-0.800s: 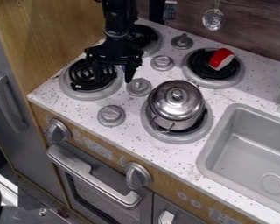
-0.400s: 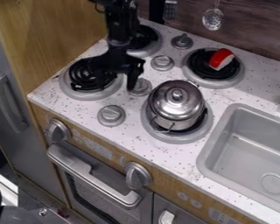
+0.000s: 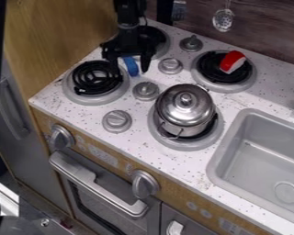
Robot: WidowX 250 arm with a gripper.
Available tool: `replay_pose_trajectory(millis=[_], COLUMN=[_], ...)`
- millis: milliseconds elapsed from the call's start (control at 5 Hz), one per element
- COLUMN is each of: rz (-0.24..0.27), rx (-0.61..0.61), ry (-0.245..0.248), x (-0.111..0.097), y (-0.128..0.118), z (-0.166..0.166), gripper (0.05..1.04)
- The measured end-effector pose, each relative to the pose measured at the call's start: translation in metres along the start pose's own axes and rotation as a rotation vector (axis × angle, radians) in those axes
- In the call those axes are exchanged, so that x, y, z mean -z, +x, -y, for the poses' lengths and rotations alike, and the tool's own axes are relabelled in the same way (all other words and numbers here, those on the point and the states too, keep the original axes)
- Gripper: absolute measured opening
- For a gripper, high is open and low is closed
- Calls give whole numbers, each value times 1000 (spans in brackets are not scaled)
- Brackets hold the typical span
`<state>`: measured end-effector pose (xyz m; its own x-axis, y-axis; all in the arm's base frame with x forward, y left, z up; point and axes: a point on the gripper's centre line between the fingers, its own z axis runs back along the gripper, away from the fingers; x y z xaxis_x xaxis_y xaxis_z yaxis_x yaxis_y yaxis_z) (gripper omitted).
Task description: Move the blue object on top of the lower left burner
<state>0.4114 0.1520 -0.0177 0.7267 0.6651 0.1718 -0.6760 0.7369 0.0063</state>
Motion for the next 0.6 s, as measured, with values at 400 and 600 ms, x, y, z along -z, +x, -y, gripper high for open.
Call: replay_pose_trajectory(millis=[400,600], rz=[35,28], rx=[6,13], ry=[-15,12], x=[7,20], y=[29,32], z=[13,11], gripper=[998,998])
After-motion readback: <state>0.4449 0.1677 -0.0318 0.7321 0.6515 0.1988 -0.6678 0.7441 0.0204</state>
